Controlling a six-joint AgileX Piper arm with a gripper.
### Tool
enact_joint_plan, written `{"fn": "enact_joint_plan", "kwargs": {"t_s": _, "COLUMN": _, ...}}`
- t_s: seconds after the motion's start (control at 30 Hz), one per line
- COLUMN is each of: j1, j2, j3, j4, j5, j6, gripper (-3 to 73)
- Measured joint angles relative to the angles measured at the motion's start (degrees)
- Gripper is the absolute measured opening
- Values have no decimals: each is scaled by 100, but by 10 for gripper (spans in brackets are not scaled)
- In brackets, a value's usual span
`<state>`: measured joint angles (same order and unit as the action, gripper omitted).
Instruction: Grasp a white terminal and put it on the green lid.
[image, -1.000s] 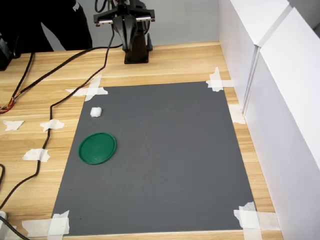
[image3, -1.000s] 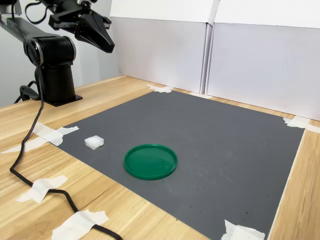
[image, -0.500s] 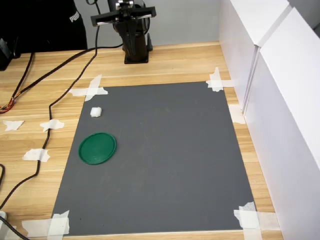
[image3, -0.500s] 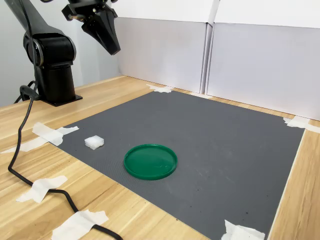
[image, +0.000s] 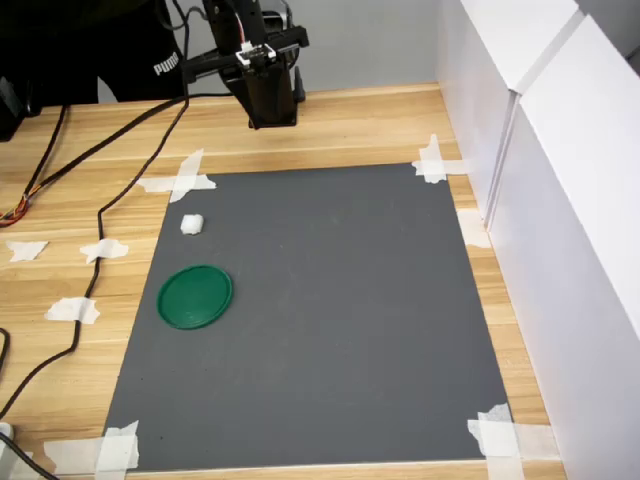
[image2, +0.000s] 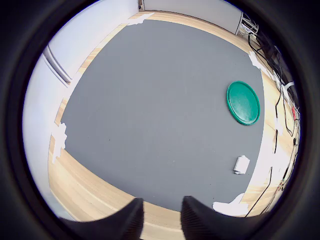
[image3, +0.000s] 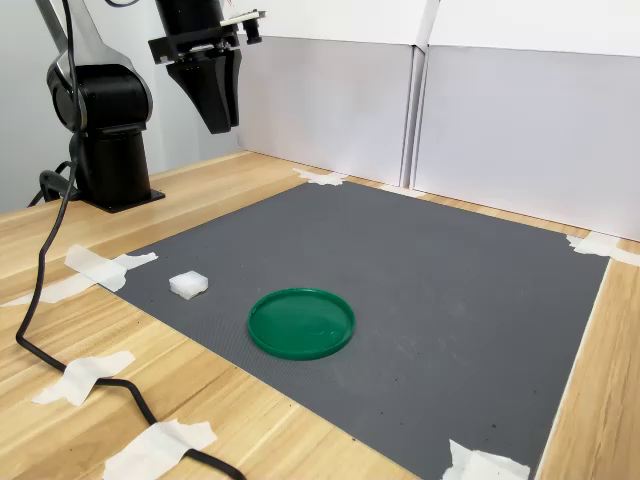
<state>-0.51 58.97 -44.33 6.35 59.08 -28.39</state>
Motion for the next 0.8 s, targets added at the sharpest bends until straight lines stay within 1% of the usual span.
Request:
{"fn": "enact_joint_plan", "kwargs": {"t_s": 0.1, "j1": 0, "j2": 237, "j3": -123, "j4": -237, "j5": 0, "j6": -5, "gripper": 560}}
{"fn": "enact_joint_plan", "kwargs": {"t_s": 0.2, "j1": 0, "j2": 465, "j3": -227, "j4": -462, "j5": 60, "j6": -5, "gripper": 656}}
{"fn": "enact_joint_plan", "kwargs": {"t_s": 0.27, "j1": 0, "j2": 593, "j3": -307, "j4": -541, "j5": 189, "j6": -17, "gripper": 691}}
{"fn": "enact_joint_plan", "kwargs": {"t_s": 0.43, "j1": 0, "j2": 683, "j3": -426, "j4": -721, "j5": 281, "j6": -91, "gripper": 705}}
{"fn": "enact_joint_plan", "kwargs": {"t_s": 0.5, "j1": -17, "j2": 716, "j3": -471, "j4": -727, "j5": 291, "j6": -110, "gripper": 705}}
{"fn": "enact_joint_plan", "kwargs": {"t_s": 0.57, "j1": -185, "j2": 874, "j3": -576, "j4": -635, "j5": 360, "j6": -164, "gripper": 705}}
{"fn": "enact_joint_plan", "kwargs": {"t_s": 0.7, "j1": -804, "j2": 1269, "j3": -781, "j4": -317, "j5": 378, "j6": -550, "gripper": 705}}
{"fn": "enact_joint_plan", "kwargs": {"t_s": 0.8, "j1": -1158, "j2": 1311, "j3": -878, "j4": -230, "j5": 308, "j6": -883, "gripper": 705}}
